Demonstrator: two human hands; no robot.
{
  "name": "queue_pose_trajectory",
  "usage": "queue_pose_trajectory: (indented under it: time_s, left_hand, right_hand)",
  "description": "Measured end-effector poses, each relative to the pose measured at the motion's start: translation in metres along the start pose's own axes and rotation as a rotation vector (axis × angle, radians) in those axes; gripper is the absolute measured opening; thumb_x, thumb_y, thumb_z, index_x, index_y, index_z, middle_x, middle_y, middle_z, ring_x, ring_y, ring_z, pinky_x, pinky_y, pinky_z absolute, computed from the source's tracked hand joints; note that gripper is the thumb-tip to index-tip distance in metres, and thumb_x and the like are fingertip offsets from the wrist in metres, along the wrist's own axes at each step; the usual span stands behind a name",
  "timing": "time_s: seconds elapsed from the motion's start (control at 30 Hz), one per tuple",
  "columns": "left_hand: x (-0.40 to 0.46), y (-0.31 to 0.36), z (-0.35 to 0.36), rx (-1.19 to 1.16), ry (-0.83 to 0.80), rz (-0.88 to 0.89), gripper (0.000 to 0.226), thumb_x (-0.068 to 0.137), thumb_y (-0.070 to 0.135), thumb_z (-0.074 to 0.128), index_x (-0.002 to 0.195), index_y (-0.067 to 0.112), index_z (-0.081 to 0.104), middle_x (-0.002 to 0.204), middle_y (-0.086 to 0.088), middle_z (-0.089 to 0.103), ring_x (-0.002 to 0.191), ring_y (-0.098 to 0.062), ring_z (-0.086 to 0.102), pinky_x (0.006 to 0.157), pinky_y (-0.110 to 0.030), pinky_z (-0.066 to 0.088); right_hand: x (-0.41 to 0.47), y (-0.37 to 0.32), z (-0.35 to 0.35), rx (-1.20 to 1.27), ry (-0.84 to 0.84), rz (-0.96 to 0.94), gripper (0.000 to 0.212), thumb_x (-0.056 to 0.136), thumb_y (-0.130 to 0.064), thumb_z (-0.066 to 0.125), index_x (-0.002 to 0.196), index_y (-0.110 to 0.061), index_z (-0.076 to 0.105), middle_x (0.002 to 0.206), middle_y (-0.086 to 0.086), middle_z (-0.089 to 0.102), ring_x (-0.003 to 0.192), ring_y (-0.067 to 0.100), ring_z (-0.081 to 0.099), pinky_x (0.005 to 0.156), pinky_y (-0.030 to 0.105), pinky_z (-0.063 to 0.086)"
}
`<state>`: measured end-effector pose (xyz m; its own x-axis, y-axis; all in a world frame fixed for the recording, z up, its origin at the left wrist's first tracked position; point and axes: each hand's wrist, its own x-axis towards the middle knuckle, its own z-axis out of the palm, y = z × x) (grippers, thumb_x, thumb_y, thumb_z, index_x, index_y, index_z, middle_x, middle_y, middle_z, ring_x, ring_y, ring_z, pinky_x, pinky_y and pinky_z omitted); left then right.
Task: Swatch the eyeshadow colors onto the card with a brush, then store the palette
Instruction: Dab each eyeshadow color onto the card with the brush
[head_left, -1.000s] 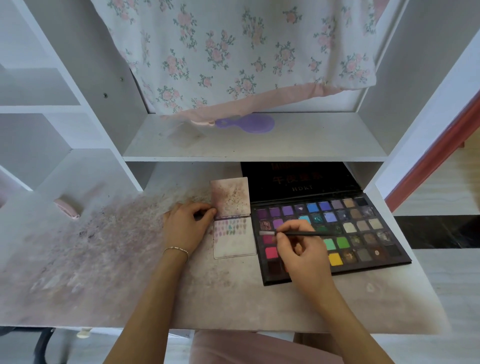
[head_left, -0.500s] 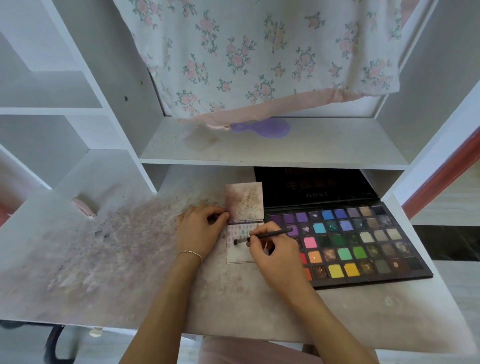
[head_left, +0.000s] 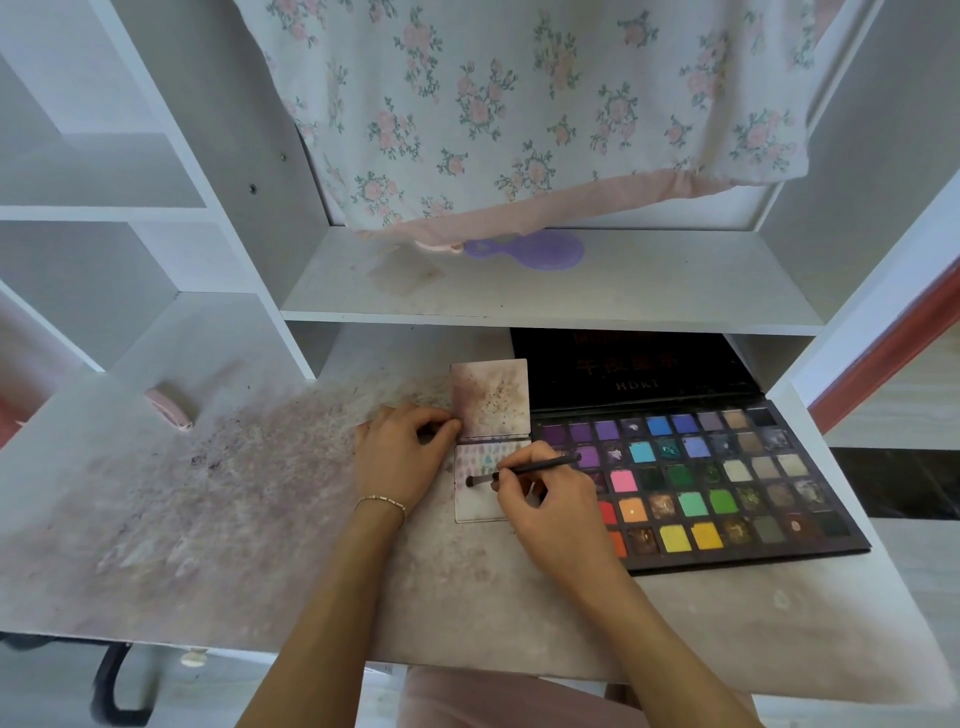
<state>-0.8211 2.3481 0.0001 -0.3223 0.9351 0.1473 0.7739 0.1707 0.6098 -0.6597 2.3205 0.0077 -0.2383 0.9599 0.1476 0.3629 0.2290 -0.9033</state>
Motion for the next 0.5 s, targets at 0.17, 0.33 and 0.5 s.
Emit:
queue_pose_trajectory:
  time_s: [0.17,0.33,0.5]
  left_hand:
    - [0.0,0.0003,-0.0005,-0.002,0.0,0.008,0.014,0.085,0.035,0.061,0.091,0.029,0.072,0.093,0.005,0.068,0.096,-0.019,0.055,0.091,-0.039,0.037]
    - [0.0001,0.0006,0.0,0.009,0.004,0.012,0.015,0.085,0.035,0.06,0.093,0.028,0.071,0.094,0.006,0.068,0.097,-0.019,0.053,0.092,-0.039,0.037]
    - [0.0004,-0.0003,0.0002,0.013,0.002,0.017,0.016,0.085,0.035,0.06,0.093,0.028,0.071,0.095,0.006,0.068,0.097,-0.019,0.054,0.092,-0.039,0.038]
  right_hand:
    - [-0.0001,0.0001,-0.0003,-0.01,-0.001,-0.004,0.02,0.084,-0.011,0.057,0.076,-0.028,0.051,0.07,-0.014,0.055,0.073,-0.006,0.052,0.063,0.009,0.041]
    - [0.0004,-0.0004,-0.0001,0.007,-0.007,-0.002,0.018,0.086,-0.011,0.057,0.078,-0.027,0.052,0.073,-0.012,0.058,0.074,-0.006,0.052,0.065,0.008,0.041]
    - [-0.0004,-0.0005,-0.0005,-0.015,-0.008,-0.019,0.028,0.084,-0.011,0.057,0.072,-0.034,0.047,0.07,-0.015,0.055,0.074,-0.009,0.051,0.064,0.007,0.04]
